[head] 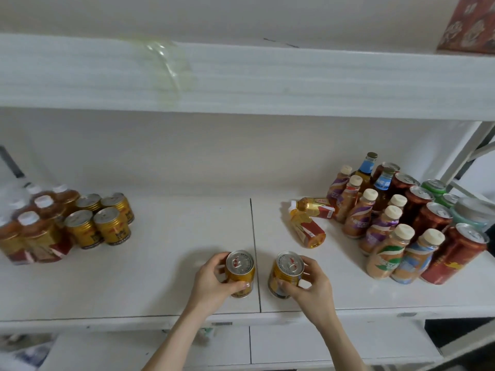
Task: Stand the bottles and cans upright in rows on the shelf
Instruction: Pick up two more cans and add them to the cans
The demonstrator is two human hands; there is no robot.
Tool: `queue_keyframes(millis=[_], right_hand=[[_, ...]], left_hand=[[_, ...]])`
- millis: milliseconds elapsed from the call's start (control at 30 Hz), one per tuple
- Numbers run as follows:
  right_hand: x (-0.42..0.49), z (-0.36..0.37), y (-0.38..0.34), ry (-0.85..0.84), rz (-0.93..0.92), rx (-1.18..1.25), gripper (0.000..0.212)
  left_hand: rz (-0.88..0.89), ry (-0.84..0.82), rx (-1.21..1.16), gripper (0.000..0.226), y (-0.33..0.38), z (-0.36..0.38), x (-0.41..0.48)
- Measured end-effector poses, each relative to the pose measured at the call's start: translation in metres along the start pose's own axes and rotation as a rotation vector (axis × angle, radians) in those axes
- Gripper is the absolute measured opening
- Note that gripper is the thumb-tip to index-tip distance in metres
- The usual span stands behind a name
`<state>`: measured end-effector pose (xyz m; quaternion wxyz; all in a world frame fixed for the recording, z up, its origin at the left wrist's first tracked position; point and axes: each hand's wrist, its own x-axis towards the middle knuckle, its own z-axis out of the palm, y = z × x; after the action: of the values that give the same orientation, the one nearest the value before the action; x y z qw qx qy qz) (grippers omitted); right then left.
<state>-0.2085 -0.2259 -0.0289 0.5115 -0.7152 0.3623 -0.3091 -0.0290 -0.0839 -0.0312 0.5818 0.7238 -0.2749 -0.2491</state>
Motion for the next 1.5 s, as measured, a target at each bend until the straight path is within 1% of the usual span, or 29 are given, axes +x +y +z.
queue_keyframes(millis=[167,267,467,600,800,967,1267,1333,1433,1500], right_hand=[[-0.015,0.050,-0.026,0.011,0.000,-0.008,0.060],[-0.020,0.079,-0.039,-0.012,-0.016,-0.018,0.059],[-0.022,0.145,-0.063,-0.084,-0.038,-0.017,0.060],[-0.029,0.195,-0.080,-0.102,-0.047,-0.023,0.060],[-0.046,0.274,-0.101,-0.061,-0.021,-0.020,0.060],[-0.051,0.329,-0.116,-0.041,-0.007,-0.042,0.061],[-0.022,0.399,-0.120,-0.093,0.025,-0.054,0.064],[-0.016,0.410,-0.119,-0.115,0.030,-0.064,0.064],[-0.009,0.422,-0.115,-0.126,0.026,-0.066,0.064],[-0.004,0.426,-0.113,-0.130,0.017,-0.061,0.063]], left_hand=[[0.000,-0.006,-0.001,0.063,-0.001,-0.053,-0.004],[0.003,-0.004,-0.003,0.060,-0.004,-0.082,-0.007],[-0.001,0.019,0.002,0.063,-0.016,-0.146,-0.010],[-0.013,0.031,0.015,0.064,-0.026,-0.197,-0.007],[-0.023,0.001,0.024,0.065,-0.038,-0.279,0.003],[-0.023,-0.017,0.048,0.070,-0.050,-0.331,0.012],[-0.044,0.113,0.051,0.070,-0.076,-0.375,0.036],[0.001,0.154,0.098,0.069,-0.077,-0.378,0.041],[0.048,0.238,0.234,0.071,-0.079,-0.380,0.047],[0.058,0.280,0.250,0.070,-0.082,-0.378,0.050]])
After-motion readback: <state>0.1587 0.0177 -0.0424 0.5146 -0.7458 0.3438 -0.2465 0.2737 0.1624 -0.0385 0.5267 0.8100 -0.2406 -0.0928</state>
